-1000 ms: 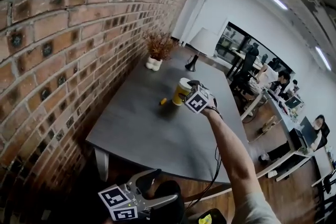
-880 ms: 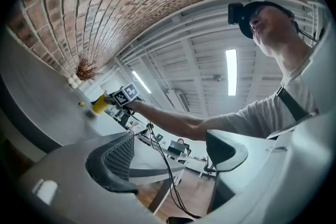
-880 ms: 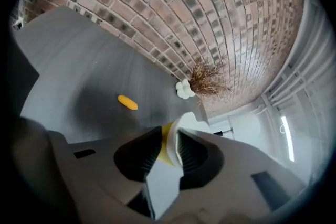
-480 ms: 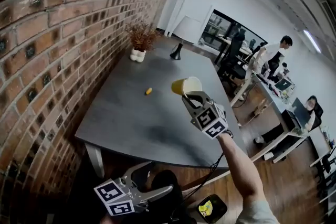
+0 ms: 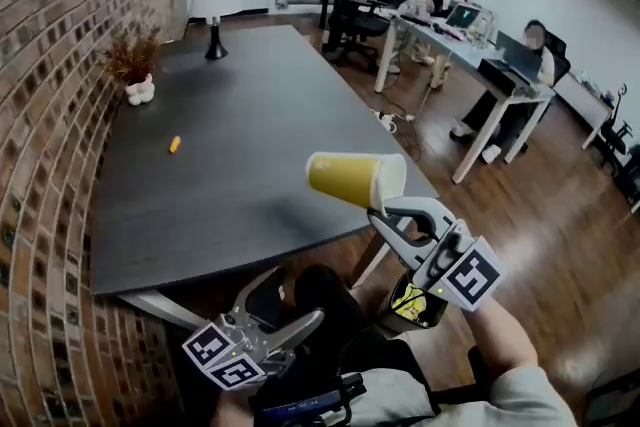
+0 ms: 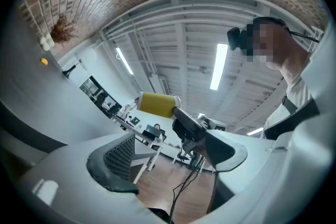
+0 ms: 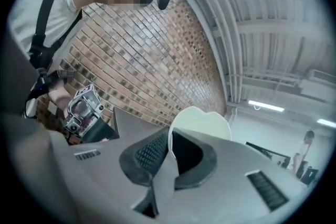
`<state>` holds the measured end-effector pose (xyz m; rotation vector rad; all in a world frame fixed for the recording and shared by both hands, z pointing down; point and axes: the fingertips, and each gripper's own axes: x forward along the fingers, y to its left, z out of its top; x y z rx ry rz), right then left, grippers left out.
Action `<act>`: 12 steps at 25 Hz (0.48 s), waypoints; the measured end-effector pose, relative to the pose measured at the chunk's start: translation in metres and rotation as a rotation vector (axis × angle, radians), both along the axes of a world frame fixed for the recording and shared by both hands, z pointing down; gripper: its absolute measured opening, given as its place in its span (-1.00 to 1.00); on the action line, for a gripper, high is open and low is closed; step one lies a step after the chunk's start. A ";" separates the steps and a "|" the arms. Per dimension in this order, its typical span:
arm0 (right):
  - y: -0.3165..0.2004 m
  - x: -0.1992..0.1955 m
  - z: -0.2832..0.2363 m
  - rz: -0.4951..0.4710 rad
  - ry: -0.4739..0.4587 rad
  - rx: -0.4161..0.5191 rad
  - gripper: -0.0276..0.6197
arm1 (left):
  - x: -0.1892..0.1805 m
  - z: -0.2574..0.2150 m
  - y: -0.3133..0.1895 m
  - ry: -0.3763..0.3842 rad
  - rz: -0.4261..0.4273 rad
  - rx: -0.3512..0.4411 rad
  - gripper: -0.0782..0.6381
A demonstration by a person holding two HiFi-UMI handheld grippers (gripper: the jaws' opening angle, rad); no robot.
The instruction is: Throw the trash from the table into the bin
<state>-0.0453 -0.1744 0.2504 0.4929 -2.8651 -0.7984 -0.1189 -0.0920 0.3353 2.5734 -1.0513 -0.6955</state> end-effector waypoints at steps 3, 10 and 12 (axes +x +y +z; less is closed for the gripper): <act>0.000 0.037 -0.006 0.060 -0.021 0.046 -0.86 | 0.040 0.000 -0.022 -0.028 0.103 -0.007 0.34; -0.028 0.129 0.006 0.290 -0.002 0.114 -0.86 | 0.140 0.008 -0.050 -0.109 0.368 -0.043 0.34; -0.046 0.174 0.034 0.451 -0.026 0.003 -0.86 | 0.166 0.013 -0.058 -0.129 0.454 -0.052 0.34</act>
